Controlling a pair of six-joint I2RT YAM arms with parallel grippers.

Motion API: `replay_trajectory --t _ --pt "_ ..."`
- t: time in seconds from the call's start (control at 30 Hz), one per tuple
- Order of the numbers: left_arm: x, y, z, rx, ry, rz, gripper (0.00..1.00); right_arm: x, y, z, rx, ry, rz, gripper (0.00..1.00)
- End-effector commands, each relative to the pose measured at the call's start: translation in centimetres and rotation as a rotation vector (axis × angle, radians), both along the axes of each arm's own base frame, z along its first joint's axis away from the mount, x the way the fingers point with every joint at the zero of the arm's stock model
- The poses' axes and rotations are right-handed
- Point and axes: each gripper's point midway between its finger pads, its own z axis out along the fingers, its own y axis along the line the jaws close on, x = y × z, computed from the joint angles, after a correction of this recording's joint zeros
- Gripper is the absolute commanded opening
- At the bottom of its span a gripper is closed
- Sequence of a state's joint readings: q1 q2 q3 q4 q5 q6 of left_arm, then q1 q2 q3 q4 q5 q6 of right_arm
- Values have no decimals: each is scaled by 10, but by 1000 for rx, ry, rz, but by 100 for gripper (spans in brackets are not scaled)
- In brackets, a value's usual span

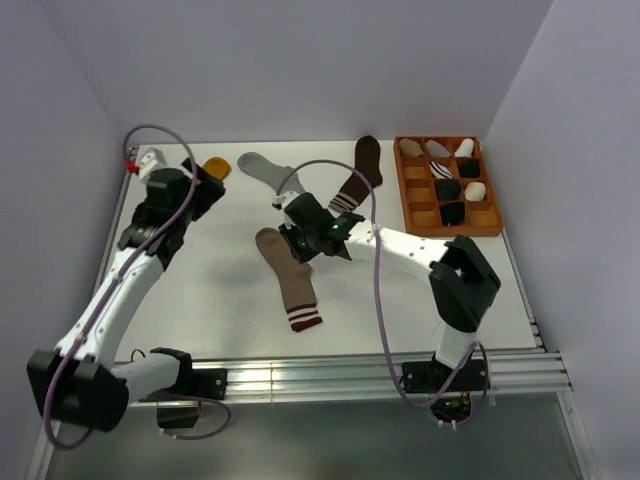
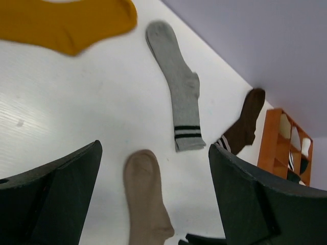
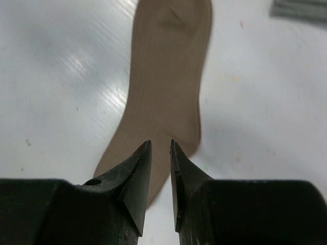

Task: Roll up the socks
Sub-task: Adjust the sock at the center of the board.

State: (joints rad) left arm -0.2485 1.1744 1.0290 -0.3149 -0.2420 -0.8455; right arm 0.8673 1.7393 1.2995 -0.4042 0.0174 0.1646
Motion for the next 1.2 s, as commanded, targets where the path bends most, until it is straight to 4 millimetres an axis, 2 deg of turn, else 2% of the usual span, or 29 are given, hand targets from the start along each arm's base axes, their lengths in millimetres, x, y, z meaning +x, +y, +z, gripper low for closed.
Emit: replay_trajectory --t 0.0,0.1,0.17,0.27,0.33,0.47,0.5,0.57,0.6,0.67,0.7,0.73,0.8,0.83,0.9,0.93,0.97,1.0,1.1,1.17 --pt "-33 31 -4 102 47 18 93 17 33 9 14 -90 162 29" --pt "-49 47 8 148 -5 27 93 32 45 -9 -34 -111 206 29" --pt "-57 53 7 170 -47 30 93 42 51 -27 -79 -98 210 29" --pt "-64 53 -5 167 -58 18 93 48 54 -49 -114 -74 196 29" --pt "-64 52 -13 166 -46 11 93 54 46 -64 -145 -58 127 29" --pt "-62 50 -18 175 -28 -6 93 61 8 -81 -193 5 -41 27" --pt "-62 49 -19 175 -25 -10 93 61 -12 -89 -248 2 -101 25" --pt "-61 49 -20 180 -25 -16 93 59 -36 -85 -250 22 -228 22" --pt "-61 49 -21 178 -24 -18 93 50 -54 -97 -274 57 -270 22" --pt "-62 49 -20 179 -25 -23 93 45 -79 -97 -267 94 -413 22" --pt "-61 48 -20 177 -28 -28 93 41 -106 -107 -288 135 -483 22" --pt "-61 48 -21 176 -25 -30 93 41 -111 -100 -244 148 -527 22" --pt "-60 48 -21 174 -24 -33 93 35 -126 -99 -222 157 -548 22" --pt "-60 47 -22 172 -21 -39 93 43 -121 -78 -160 108 -530 22" --pt "-59 48 -23 169 -18 -39 92 38 -114 -63 -107 70 -496 22" --pt "-58 49 -24 166 -13 -38 92 39 -104 -41 -48 16 -469 22" --pt "-59 48 -24 164 -13 -42 92 35 -102 -35 -34 0 -454 24" --pt "-58 49 -25 162 -10 -40 92 33 -98 -20 1 -31 -437 25" --pt "-59 48 -28 156 -3 -48 92 15 -90 -19 19 -4 -379 27" --pt "-59 46 -27 152 -4 -55 92 0 -89 -33 3 47 -346 28"
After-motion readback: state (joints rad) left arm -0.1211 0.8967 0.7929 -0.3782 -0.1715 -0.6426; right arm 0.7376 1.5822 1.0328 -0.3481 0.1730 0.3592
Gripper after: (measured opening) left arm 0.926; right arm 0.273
